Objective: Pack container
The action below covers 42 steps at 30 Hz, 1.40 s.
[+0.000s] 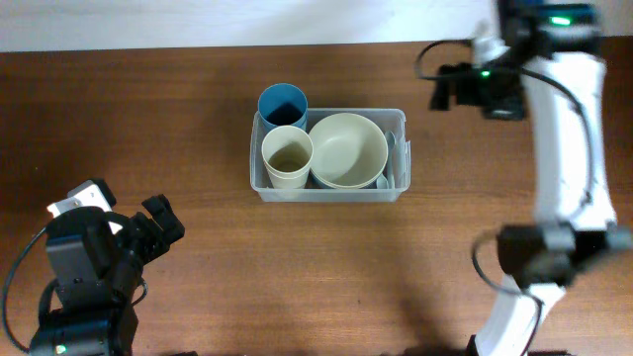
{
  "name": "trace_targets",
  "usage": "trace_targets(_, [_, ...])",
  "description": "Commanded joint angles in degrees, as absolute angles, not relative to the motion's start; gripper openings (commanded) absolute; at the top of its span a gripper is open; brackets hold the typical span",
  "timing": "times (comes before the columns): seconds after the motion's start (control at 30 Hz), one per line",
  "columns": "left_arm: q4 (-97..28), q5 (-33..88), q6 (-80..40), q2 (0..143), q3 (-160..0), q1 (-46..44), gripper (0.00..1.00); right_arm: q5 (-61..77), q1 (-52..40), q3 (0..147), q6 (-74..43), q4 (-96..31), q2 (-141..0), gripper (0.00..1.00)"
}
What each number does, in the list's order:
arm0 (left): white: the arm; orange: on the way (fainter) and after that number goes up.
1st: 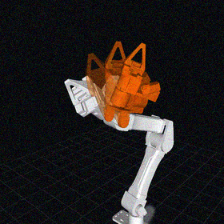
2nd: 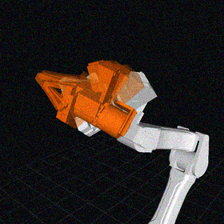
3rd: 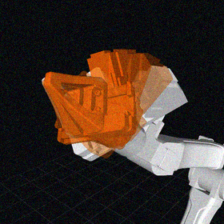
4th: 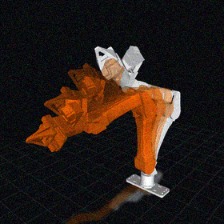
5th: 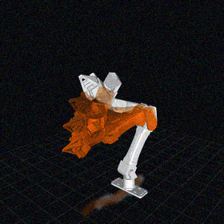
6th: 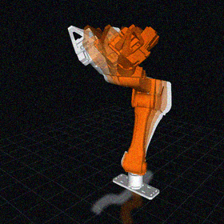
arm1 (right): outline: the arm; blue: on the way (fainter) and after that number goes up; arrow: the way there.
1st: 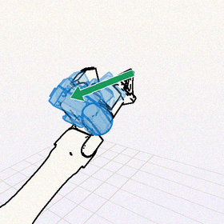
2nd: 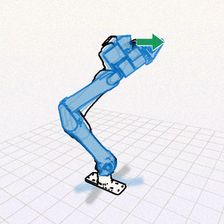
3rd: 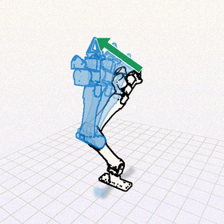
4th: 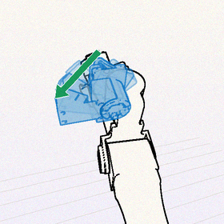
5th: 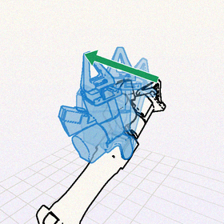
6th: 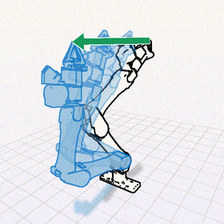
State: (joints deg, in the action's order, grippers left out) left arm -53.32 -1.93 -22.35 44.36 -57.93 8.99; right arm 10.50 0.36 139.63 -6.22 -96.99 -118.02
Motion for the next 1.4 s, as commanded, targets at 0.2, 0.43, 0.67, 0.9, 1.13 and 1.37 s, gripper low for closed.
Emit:
trace_targets(0.2, [-53.23,-1.69,-22.92,44.18,-57.56,9.17,1.00,5.91,0.40,126.28,-6.48,-97.34,-90.89,0.99])
trace_targets(0.43, [-53.23,-1.72,-22.92,44.18,-57.56,9.17,1.00,5.74,0.38,111.04,-6.52,-97.12,-74.00,0.99])
trace_targets(0.67, [-53.23,-1.72,-22.92,44.18,-57.56,9.17,1.00,7.49,0.38,105.21,-8.49,-97.32,-63.92,0.99])
trace_targets(0.9, [-53.23,-1.69,-22.92,44.18,-57.56,9.17,1.00,7.70,0.38,105.21,-8.47,-97.32,-61.67,0.99])
trace_targets(1.13, [-53.23,-1.69,-22.92,44.18,-57.56,9.17,0.99,6.46,0.38,104.77,-8.49,-97.32,-59.59,0.99])
trace_targets(1.37, [-53.23,-1.69,-22.92,44.18,-57.56,9.17,1.00,6.44,0.40,101.14,-8.71,-96.86,-49.67,0.99])
